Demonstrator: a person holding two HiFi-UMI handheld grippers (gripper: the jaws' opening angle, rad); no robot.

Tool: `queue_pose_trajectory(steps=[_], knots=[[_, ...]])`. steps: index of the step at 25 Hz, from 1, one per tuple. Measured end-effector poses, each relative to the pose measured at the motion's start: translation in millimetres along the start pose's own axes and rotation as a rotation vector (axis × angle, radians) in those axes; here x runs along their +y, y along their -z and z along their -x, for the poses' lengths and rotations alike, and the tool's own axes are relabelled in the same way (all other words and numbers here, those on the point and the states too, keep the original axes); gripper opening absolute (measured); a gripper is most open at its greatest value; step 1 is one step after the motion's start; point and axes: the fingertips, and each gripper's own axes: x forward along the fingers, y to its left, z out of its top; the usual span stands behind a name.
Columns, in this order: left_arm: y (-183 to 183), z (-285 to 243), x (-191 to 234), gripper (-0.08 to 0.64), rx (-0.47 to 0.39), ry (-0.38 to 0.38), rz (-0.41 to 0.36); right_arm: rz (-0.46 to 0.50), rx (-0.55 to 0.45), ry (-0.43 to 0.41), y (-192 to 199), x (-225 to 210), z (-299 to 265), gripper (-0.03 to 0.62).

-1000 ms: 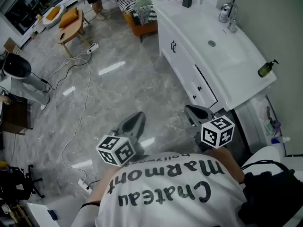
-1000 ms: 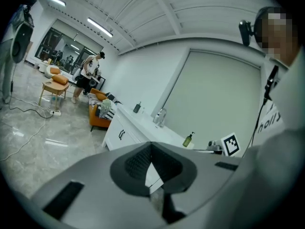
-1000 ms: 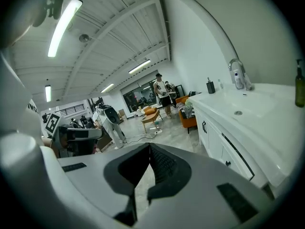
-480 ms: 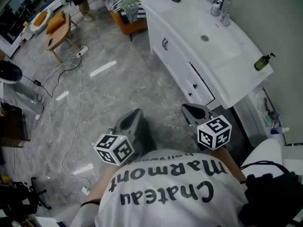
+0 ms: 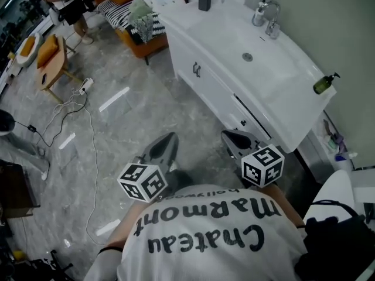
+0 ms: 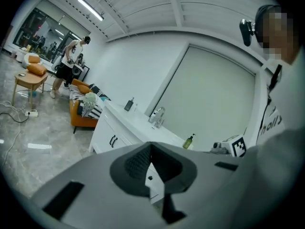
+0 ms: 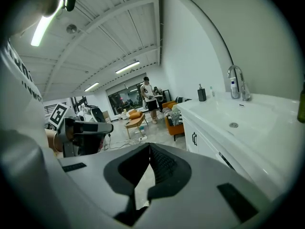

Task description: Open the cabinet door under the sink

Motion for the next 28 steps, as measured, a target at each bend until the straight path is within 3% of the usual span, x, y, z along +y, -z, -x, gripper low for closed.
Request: queue_pose_trajectory(steps=[6,16,28], knots=[[-47.3,-27.7,64.9,0.008,0.044,0.034,-0.051,-0.026,0.006,0.011,-36.8,-7.0,-85.8,0.012],[-103.8,-74.9,178.5,0.008,0.108,0.035,-0.033,-0.104,0.01,0.063,-77.3,-40.8,-203.2,0.012],[-145.5,-111.1,258.0,0.008,0.143,0.065,-0.014,-0.16,0.037,0.102,-100.0,-59.6,-288.0,0.012]])
